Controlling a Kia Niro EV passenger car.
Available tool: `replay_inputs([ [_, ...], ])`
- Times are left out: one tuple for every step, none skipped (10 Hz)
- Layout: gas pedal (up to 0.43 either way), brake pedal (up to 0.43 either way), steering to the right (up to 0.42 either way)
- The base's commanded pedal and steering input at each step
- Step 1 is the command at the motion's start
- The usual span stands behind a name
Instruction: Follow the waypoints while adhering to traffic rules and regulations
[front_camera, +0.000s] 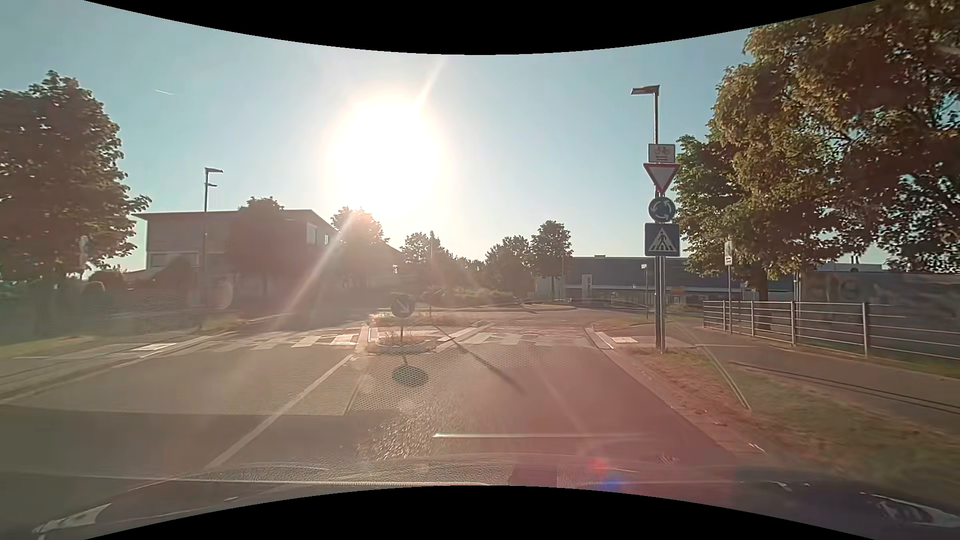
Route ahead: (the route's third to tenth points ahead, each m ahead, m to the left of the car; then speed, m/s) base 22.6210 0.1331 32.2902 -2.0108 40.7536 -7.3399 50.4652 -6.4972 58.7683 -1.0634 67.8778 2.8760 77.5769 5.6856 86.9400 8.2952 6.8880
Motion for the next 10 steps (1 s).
replay_inputs([
  [0.0, 0.183, 0.03],
  [0.0, 0.171, 0.031],
  [0.0, 0.159, 0.031],
  [0.0, 0.152, 0.032],
  [0.0, 0.152, 0.034],
  [0.0, 0.152, 0.035],
  [0.0, 0.152, 0.035],
  [0.0, 0.152, 0.035],
  [0.0, 0.152, 0.035],
  [0.0, 0.152, 0.036],
])
